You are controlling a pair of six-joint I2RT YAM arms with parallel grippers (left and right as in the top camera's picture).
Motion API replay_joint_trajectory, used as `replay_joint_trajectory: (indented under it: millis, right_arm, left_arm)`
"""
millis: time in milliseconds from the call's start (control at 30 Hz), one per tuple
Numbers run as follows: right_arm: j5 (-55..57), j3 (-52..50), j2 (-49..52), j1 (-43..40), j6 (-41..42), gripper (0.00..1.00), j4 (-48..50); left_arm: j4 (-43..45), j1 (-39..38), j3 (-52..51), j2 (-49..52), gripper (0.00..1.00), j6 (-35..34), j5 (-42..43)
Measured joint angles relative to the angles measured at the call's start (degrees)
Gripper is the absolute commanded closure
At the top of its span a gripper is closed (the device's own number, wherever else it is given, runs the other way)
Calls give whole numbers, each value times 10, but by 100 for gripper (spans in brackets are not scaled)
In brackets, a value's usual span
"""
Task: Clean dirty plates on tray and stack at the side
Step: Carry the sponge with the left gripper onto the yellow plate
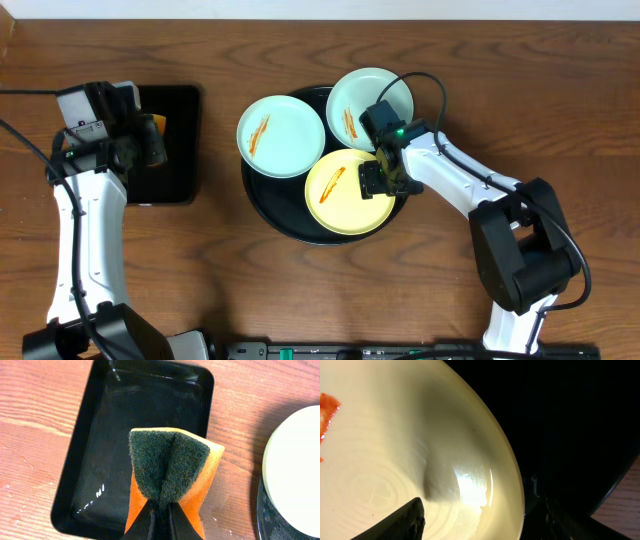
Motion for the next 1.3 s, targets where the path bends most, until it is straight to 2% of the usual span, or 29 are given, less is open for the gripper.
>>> replay_joint_trajectory:
  millis: [400,633,700,767,833,900,1000,1233,1300]
  right_arm:
    - [-33,0,0,-1,-14,24,-11]
    - [-77,0,0,-6,-20,26,-18]
    - [-87,0,0,-10,-24,33,-20]
    - [-95,0,0,-16,-27,47,-21]
    - [-102,0,0,-23,-25,55,-24]
    - [-107,0,0,-29,-21,59,-28]
    - [-111,0,0,-39,-19,69,-33]
    - [-111,0,0,-46,-14,98,-27]
    - [-105,-1,0,-46,-12,99,-25]
  left_arm:
    - [-9,-16,0,1,93,-23,-15]
    - [-78,-125,15,1,93,-32,-15]
    - [-92,-166,24,1,93,-43,-15]
    - [-106,-202,30,1,93,-51,-11]
    - [-120,-234,31,1,93,-57,3]
    - [-129,-257,31,3,92,-60,17]
    - [-129,-284,31,10,93,-63,33]
    - [-132,-326,31,26,93,-58,60]
    - [-133,-336,31,30,93,-52,71]
